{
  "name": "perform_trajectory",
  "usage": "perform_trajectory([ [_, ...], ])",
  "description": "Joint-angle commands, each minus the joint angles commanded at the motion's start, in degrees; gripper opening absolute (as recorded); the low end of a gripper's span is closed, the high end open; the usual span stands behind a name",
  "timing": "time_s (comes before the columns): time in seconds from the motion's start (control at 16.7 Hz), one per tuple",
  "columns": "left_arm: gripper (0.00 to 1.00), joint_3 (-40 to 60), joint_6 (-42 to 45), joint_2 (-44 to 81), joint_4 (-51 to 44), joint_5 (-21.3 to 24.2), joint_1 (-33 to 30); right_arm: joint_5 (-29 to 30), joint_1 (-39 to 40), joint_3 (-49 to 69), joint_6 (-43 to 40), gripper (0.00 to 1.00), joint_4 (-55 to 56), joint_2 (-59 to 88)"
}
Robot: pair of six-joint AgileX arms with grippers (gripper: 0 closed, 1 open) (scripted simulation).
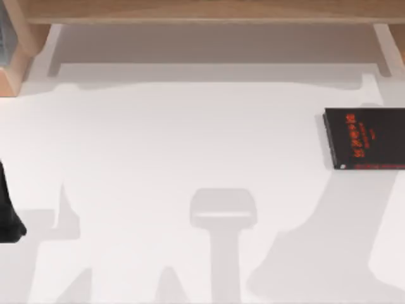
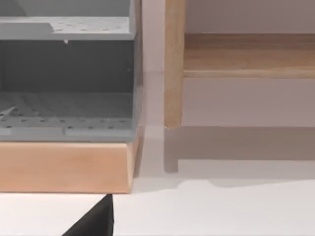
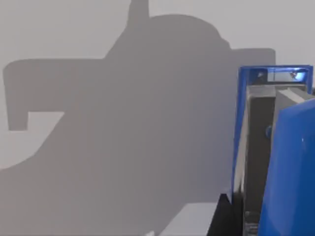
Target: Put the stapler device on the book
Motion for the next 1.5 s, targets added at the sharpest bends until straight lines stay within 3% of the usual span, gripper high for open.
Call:
perform_trajectory([
  [0.36,1.0,0.0,0.0,0.0,0.0,0.0,0.0,2.1,0.2,-6.0,1.7,0.0,1.9,-10.8],
  [0.66,1.0,0.0,0.0,0.0,0.0,0.0,0.0,2.9,5.6,-14.1,7.0,0.0,3.8,-23.9],
  [1.02,1.0,0.0,0.0,0.0,0.0,0.0,0.0,2.8,16.3,-24.3,19.2,0.0,5.8,-30.7],
  [1.5,1.0,0.0,0.0,0.0,0.0,0.0,0.0,3.4,24.6,-32.1,37.7,0.0,8.1,-25.2],
])
